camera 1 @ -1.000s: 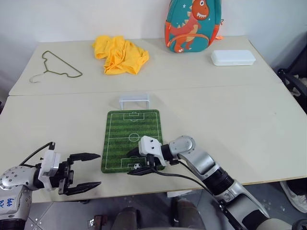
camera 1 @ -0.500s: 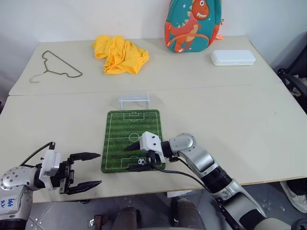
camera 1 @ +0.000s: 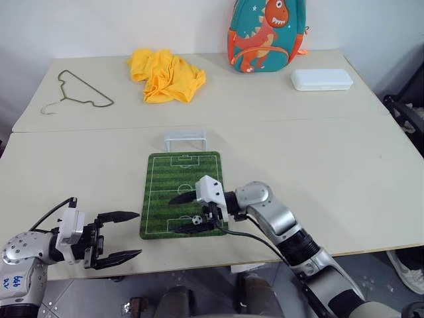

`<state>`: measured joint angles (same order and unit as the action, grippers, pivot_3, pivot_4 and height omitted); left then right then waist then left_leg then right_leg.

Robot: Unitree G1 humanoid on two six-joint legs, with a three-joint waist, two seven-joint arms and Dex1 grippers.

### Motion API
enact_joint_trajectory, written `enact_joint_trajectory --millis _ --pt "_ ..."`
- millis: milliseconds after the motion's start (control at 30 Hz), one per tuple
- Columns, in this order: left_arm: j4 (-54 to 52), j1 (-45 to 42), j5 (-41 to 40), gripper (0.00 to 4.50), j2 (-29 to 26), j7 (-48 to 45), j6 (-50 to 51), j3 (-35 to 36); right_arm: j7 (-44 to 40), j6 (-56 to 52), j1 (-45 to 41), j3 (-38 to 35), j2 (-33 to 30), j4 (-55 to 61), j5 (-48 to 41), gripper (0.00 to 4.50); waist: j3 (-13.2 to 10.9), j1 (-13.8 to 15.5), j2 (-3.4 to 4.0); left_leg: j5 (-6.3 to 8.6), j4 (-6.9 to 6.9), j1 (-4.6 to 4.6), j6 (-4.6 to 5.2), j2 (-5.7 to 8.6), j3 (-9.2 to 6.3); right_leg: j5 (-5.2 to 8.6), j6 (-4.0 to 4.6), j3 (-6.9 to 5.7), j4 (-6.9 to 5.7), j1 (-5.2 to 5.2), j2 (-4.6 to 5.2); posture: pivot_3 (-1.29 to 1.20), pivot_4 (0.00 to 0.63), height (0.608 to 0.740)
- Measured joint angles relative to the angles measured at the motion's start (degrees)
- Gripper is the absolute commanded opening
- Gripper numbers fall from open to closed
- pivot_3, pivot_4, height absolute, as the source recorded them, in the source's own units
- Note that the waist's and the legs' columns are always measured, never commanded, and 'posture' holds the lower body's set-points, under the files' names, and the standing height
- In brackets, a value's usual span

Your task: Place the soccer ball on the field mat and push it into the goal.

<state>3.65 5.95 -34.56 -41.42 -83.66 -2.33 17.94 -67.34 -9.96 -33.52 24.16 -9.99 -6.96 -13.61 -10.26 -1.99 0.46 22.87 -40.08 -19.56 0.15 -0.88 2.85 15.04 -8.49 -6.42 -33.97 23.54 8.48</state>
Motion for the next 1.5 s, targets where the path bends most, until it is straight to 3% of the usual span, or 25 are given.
enact_joint_trajectory --millis 133,233,400,533,767,933,1500 --pt "1.7 -0.6 0.0 4.50 0.0 0.2 -0.4 0.1 -1.6 -2.3 -0.4 -4.7 -3.6 5.4 -4.9 3.44 0.0 0.3 0.00 0.00 -0.01 -0.01 0.00 0.00 -0.02 0.00 0.00 -0.01 0.01 -0.01 0.00 0.00 0.150 0.740" --pt "2.5 -1.0 -0.1 4.50 0.0 -0.1 -0.6 0.8 -4.4 -4.3 0.9 -8.0 -10.5 11.5 -8.4 2.88 0.0 0.5 -0.01 0.01 0.01 -0.05 0.01 0.01 -0.04 0.00 0.00 -0.04 0.06 -0.01 0.01 0.00 0.150 0.740" --pt "4.0 -1.2 -0.2 4.50 -0.3 -1.3 -1.0 1.9 -8.8 -5.0 8.7 -10.9 -19.7 17.0 -10.7 1.27 0.0 0.4 -0.02 0.03 0.06 -0.04 0.02 0.00 0.02 0.00 0.00 -0.06 0.10 0.00 0.01 0.00 0.150 0.740" --pt "4.1 -1.5 -1.1 4.50 -0.5 -2.3 -0.7 2.6 -11.9 0.9 15.4 -11.3 -26.4 17.6 -8.4 0.02 0.0 0.4 -0.04 0.05 0.04 -0.02 0.05 0.01 0.05 0.00 -0.01 -0.03 0.10 -0.02 0.03 0.00 0.150 0.740" --pt "4.1 -0.9 -1.8 4.50 -1.6 -2.3 0.0 3.5 -14.7 15.3 20.6 -10.5 -28.0 11.8 -3.3 0.02 0.0 0.4 -0.05 0.05 0.02 0.07 0.05 -0.01 0.13 0.00 0.00 0.01 0.09 -0.05 0.03 0.00 0.150 0.740" --pt "3.4 -0.3 -4.4 4.50 -1.6 -2.3 1.1 3.7 -15.0 18.9 20.2 -8.7 -26.8 10.4 -2.0 0.02 0.0 0.4 -0.05 0.05 0.00 0.08 0.05 -0.04 0.11 0.00 0.00 0.01 0.07 -0.05 0.03 0.00 0.150 0.740" --pt "-0.6 4.4 -5.8 4.50 0.1 -2.1 2.0 5.7 -8.1 3.0 7.8 3.9 -12.6 10.7 1.1 0.02 0.0 0.5 -0.07 0.06 -0.01 0.01 0.03 -0.02 0.03 0.00 0.00 -0.03 0.07 -0.04 0.03 0.00 0.150 0.740"
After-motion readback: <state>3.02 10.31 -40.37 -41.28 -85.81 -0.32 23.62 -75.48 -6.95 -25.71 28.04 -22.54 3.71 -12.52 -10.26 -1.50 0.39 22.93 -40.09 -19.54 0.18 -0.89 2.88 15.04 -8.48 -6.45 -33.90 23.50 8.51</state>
